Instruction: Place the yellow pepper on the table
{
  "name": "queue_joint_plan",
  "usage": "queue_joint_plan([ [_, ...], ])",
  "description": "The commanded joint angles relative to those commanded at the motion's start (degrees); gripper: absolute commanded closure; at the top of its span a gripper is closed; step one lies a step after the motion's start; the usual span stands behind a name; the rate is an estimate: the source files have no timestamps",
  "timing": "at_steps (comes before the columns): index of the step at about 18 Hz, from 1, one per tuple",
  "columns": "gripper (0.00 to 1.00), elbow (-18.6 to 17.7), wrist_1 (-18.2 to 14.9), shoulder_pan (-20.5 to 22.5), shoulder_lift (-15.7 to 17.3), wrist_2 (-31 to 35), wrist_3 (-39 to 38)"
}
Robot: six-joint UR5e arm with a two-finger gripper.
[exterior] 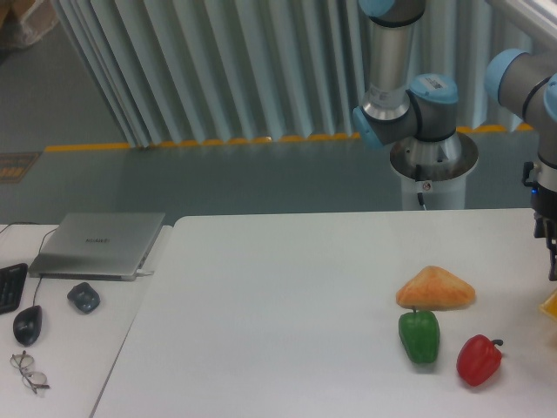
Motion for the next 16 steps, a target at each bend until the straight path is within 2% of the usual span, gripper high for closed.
queue_joint_plan([
  [7, 0.0, 0.09, 0.26, 0.26, 0.18, 0.09, 0.09],
  [8, 0.0, 0.17, 1.48, 0.18, 0.0, 0.09, 0.09],
  [16, 0.0, -0.17, 3.08, 0.26, 0.26, -0.52, -0.17],
])
